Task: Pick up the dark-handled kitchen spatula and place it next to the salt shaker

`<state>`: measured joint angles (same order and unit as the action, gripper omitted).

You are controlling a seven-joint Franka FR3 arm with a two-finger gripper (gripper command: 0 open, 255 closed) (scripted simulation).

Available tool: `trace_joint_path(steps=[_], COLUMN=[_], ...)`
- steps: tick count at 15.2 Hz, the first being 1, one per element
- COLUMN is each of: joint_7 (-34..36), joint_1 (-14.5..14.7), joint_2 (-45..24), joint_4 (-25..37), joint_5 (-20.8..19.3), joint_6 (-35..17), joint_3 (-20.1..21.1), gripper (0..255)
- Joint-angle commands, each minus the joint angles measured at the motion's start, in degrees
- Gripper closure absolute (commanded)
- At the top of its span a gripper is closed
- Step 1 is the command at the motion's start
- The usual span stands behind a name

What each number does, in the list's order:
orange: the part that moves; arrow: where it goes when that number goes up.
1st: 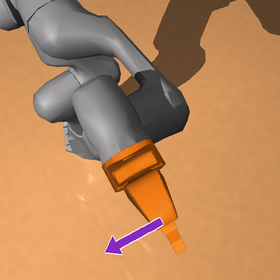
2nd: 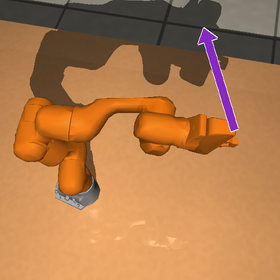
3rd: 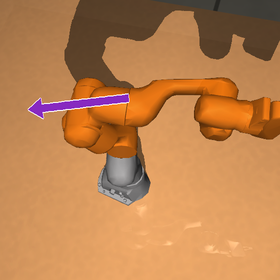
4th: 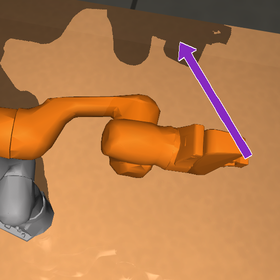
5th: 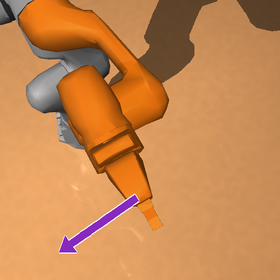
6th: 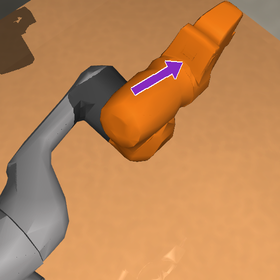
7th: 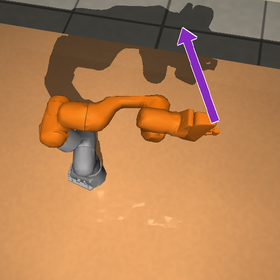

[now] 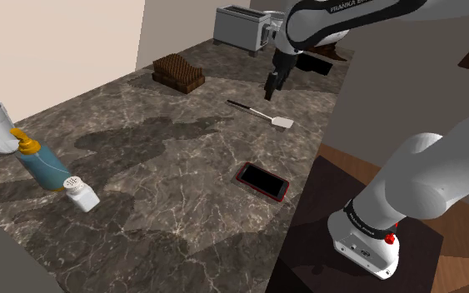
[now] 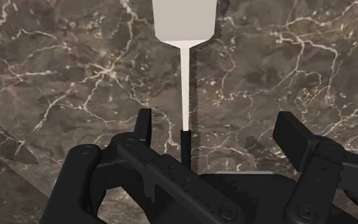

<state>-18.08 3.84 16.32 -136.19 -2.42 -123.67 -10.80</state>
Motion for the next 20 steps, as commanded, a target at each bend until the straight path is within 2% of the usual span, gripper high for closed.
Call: trace_joint_path(steps=[1, 5, 12, 20], joint_7=[-1.76, -5.43, -6.30, -6.38], joint_1=[0.53, 1.16, 1.23, 1.23], joint_2=[-4.35, -12.15, -15.88, -16.21], joint_4=[1.08, 3.65, 1.88, 1.77], joint_5=[0.95, 3.28, 4.50, 4.62], joint_6=[-3.28, -8.28, -13.68, -14.12], joint_3=[-0.52, -1.23, -1.23, -1.23], gripper=[0, 0, 0, 0])
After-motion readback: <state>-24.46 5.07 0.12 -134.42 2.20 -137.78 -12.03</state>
